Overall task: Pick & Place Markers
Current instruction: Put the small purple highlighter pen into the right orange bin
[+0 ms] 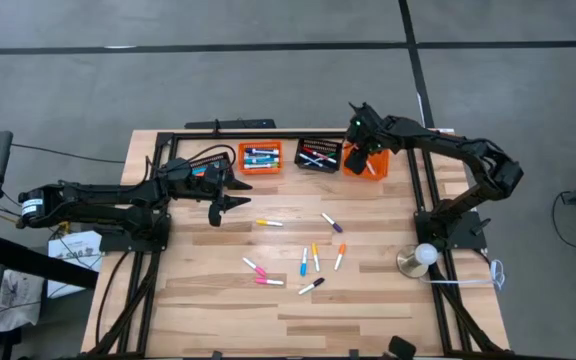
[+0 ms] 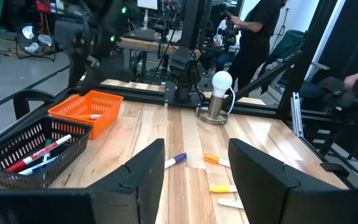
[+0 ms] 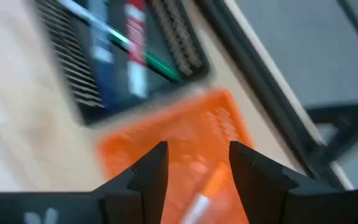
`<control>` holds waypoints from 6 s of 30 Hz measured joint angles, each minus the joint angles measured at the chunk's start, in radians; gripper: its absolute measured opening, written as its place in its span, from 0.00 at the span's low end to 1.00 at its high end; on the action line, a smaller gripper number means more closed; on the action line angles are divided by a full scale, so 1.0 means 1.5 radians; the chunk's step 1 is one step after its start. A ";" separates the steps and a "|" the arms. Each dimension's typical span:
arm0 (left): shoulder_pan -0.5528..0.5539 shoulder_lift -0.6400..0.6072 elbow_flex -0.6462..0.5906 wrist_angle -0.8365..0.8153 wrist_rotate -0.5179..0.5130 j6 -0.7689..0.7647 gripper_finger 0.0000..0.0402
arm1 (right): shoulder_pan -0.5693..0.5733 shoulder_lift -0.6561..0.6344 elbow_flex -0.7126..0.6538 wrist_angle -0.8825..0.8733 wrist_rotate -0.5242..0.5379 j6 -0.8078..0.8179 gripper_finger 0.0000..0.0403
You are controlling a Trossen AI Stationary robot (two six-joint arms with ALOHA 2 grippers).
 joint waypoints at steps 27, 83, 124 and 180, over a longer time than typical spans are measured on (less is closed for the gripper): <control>0.000 0.000 0.000 0.000 0.000 0.000 0.44 | 0.370 -0.128 0.045 -0.124 -0.224 0.289 0.32; 0.000 0.000 -0.003 0.002 0.000 0.000 0.44 | 0.396 0.199 0.044 -0.052 -0.078 0.396 0.51; 0.000 0.000 -0.003 0.002 0.000 0.000 0.44 | 0.382 0.197 -0.024 0.008 -0.062 0.413 0.22; 0.000 0.000 -0.003 -0.001 0.000 0.002 0.44 | 0.362 0.199 -0.001 -0.040 -0.103 0.035 0.40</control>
